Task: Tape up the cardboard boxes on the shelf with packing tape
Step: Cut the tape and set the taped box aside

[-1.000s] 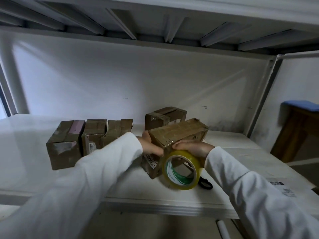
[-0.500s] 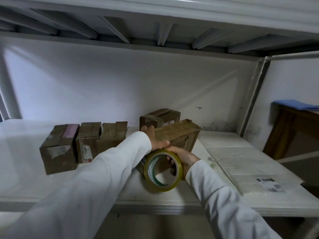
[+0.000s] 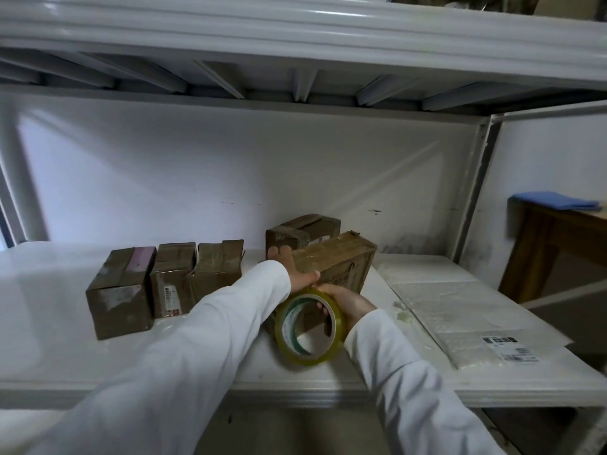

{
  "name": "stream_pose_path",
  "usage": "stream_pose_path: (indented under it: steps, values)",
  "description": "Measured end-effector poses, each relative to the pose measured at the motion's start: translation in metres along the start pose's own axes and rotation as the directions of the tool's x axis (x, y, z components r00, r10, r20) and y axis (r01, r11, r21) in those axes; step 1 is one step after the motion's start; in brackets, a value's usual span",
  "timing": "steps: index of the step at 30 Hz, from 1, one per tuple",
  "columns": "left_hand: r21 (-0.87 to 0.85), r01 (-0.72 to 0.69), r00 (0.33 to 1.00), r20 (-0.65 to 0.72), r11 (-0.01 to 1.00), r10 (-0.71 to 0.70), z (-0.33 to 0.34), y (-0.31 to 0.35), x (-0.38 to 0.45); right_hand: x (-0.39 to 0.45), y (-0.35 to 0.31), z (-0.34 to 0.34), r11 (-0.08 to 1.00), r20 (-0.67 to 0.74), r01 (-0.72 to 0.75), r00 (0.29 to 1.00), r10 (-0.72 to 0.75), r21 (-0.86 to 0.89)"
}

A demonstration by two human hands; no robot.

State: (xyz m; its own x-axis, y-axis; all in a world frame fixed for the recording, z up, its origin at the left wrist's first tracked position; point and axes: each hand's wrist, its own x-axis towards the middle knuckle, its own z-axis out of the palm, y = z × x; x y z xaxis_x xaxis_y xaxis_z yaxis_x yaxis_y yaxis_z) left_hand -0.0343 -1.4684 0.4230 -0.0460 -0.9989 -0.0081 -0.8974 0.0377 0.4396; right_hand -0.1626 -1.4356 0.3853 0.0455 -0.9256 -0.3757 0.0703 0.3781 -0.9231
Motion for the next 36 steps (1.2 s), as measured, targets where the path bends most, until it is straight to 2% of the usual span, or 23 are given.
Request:
stream_pose_path:
  steps: [2, 4, 6, 8, 9, 12, 14, 16, 21, 24, 26, 28, 30, 33, 36]
  values:
    - [0.018, 0.044, 0.999, 0.002, 0.999, -0.044, -0.003, 0.003, 0.0, -0.003, -0.015, -0.006, 0.954, -0.001, 0.118, 0.992, -0.123, -0.277]
    - [0.052, 0.106, 0.994, 0.017, 0.993, -0.107, -0.011, 0.011, 0.0, -0.011, -0.029, -0.011, 0.842, 0.037, 0.166, 0.985, -0.171, -0.513]
    - [0.136, 0.14, 0.988, 0.043, 0.981, -0.147, -0.019, 0.02, 0.001, -0.014, -0.037, -0.015, 0.759, 0.057, 0.165, 0.984, -0.167, -0.629]
    - [0.211, 0.128, 0.988, 0.054, 0.969, -0.143, -0.018, 0.031, 0.002, -0.012, -0.036, -0.02, 0.764, 0.037, 0.136, 0.989, -0.145, -0.631]
    - [0.223, 0.121, 0.99, 0.04, 0.967, -0.133, -0.015, 0.034, 0.002, -0.01, -0.031, -0.022, 0.814, 0.02, 0.106, 0.993, -0.115, -0.571]
    - [0.126, 0.09, 0.995, -0.057, 0.988, -0.083, -0.004, 0.029, 0.004, 0.001, -0.009, -0.025, 0.987, 0.028, 0.027, 0.999, -0.023, -0.161]
    - [0.091, 0.08, 0.995, -0.063, 0.993, -0.074, -0.004, 0.022, 0.006, 0.01, 0.003, -0.021, 0.996, 0.027, 0.018, 0.999, -0.021, 0.087]
    - [0.095, 0.078, 0.996, -0.049, 0.992, -0.073, -0.005, 0.016, 0.008, 0.019, 0.009, -0.016, 0.984, 0.026, 0.018, 0.999, -0.023, 0.177]
    - [0.11, 0.066, 0.996, -0.061, 0.992, -0.059, -0.003, 0.015, 0.011, 0.03, 0.013, -0.012, 0.992, -0.034, -0.018, 0.999, 0.022, 0.125]
    - [0.117, 0.075, 0.995, -0.073, 0.99, -0.067, -0.003, 0.015, 0.01, 0.021, 0.011, -0.009, 0.995, -0.008, 0.019, 1.0, -0.018, 0.101]
    - [0.12, 0.079, 0.994, -0.079, 0.99, -0.07, -0.002, 0.015, 0.01, 0.016, 0.005, -0.011, 0.991, 0.007, 0.136, 0.991, -0.136, -0.02]
    - [0.123, 0.079, 0.994, -0.085, 0.989, -0.069, -0.002, 0.015, 0.01, 0.011, -0.001, -0.013, 0.939, 0.0, 0.253, 0.966, -0.26, -0.235]
    - [0.125, 0.085, 0.994, -0.081, 0.989, -0.075, -0.003, 0.017, 0.01, 0.007, -0.001, -0.012, 0.887, -0.047, 0.286, 0.945, -0.323, -0.363]
    - [0.144, 0.084, 0.994, -0.085, 0.986, -0.073, -0.001, 0.02, 0.008, 0.003, 0.01, -0.01, 0.844, -0.104, 0.337, 0.905, -0.413, -0.418]
    - [0.128, 0.089, 0.993, -0.086, 0.988, -0.079, 0.0, 0.018, 0.01, 0.003, 0.016, -0.009, 0.763, -0.112, 0.428, 0.834, -0.54, -0.485]
